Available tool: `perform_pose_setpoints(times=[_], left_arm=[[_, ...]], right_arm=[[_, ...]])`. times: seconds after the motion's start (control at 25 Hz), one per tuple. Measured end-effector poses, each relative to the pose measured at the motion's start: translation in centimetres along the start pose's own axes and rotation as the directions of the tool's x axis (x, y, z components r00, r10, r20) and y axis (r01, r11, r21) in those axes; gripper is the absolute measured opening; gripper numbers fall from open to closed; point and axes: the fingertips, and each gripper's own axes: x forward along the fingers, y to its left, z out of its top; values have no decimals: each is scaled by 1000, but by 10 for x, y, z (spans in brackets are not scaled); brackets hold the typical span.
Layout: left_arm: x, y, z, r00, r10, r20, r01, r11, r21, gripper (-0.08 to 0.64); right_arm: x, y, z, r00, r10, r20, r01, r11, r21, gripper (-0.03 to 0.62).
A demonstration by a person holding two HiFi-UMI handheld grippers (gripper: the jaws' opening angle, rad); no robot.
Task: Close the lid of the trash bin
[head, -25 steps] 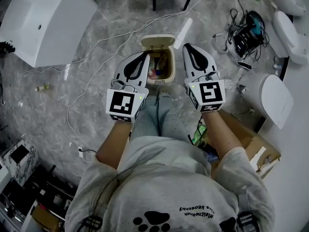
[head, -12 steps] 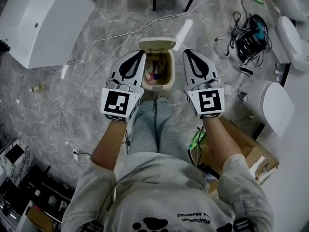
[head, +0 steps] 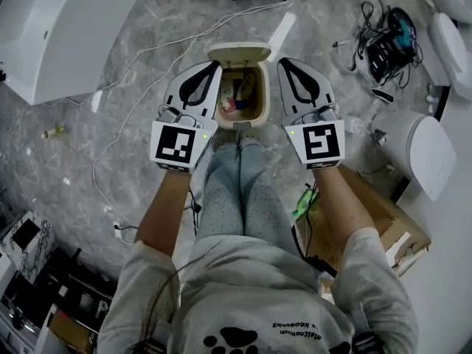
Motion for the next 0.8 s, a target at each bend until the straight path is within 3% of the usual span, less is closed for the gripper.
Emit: perform_pose_setpoints(times=[0.44,0.8], left_arm=[[32,9,-38,999,-33,-20,34,998,46,20],[61,26,-71,995,-70,-73,74,996,51,21]], right_arm=[[31,-1,-30,999,39,-4,-40,997,-71,32],[59,-2,-66,992,96,-84,-104,991,-87,33]])
